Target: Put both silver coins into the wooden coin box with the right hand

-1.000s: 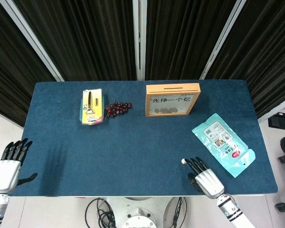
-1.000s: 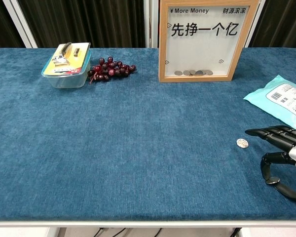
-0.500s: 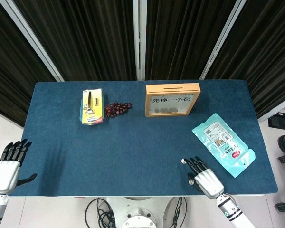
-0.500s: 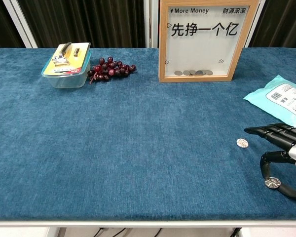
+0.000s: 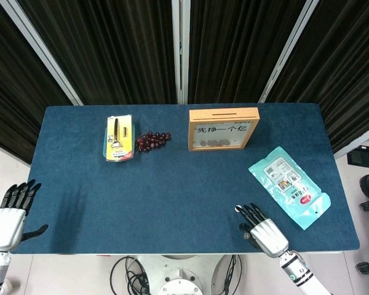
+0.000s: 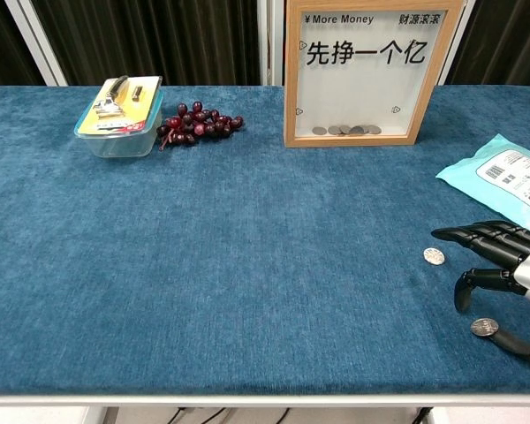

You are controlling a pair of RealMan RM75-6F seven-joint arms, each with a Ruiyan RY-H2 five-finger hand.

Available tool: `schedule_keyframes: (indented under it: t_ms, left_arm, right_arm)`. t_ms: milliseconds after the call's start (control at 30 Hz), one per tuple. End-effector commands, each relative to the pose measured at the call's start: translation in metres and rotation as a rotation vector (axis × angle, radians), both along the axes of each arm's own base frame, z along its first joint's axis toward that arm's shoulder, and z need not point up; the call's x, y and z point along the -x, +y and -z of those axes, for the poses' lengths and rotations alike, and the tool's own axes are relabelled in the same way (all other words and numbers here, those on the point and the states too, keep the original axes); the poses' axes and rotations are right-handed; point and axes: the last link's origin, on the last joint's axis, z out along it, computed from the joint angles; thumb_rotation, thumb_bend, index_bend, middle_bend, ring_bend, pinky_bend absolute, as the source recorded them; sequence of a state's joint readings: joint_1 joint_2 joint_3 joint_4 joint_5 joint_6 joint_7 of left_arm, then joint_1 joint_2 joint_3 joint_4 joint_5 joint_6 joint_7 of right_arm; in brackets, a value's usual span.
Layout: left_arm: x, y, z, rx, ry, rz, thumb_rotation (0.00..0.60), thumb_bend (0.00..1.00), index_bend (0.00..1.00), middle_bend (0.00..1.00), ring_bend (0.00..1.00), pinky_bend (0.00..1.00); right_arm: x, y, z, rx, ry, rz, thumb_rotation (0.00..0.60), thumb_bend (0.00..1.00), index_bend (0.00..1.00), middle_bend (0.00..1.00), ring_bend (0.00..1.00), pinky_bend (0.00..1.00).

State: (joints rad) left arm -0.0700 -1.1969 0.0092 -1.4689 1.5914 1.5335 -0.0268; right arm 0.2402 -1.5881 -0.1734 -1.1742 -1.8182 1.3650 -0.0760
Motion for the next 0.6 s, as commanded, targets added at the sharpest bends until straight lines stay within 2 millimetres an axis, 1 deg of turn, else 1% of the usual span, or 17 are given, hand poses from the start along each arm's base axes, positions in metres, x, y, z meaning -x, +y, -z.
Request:
schedule_keyframes:
  t_ms: [33, 200, 600]
  left_arm:
    - [-0.0003, 0.0001, 0.0, 0.001, -0.002, 0.0, 0.6, 0.01, 0.0, 0.0, 0.0, 0.0]
    - [-0.0011, 0.0003, 0.0002, 0.004, -0.004, 0.001, 0.6, 0.01, 0.0, 0.0, 0.0, 0.0]
    - [-0.0011, 0.0001, 0.0004, 0.007, -0.007, -0.001, 0.6, 0.01, 0.0, 0.0, 0.0, 0.0]
  right_arm:
    - [-0.0003, 0.0, 0.0002, -0.002, -0.005, -0.004, 0.6, 0.35, 0.42, 0.0, 0.0, 0.0]
    - [-0.0005, -0.0003, -0.0005, 0.002, -0.015, -0.01, 0.6, 0.35, 0.5, 0.01, 0.0, 0.0]
    - [-0.0012, -0.0017, -0.0017, 0.011, -0.028, -0.011, 0.6, 0.36, 0.64, 0.01, 0.0, 0.0]
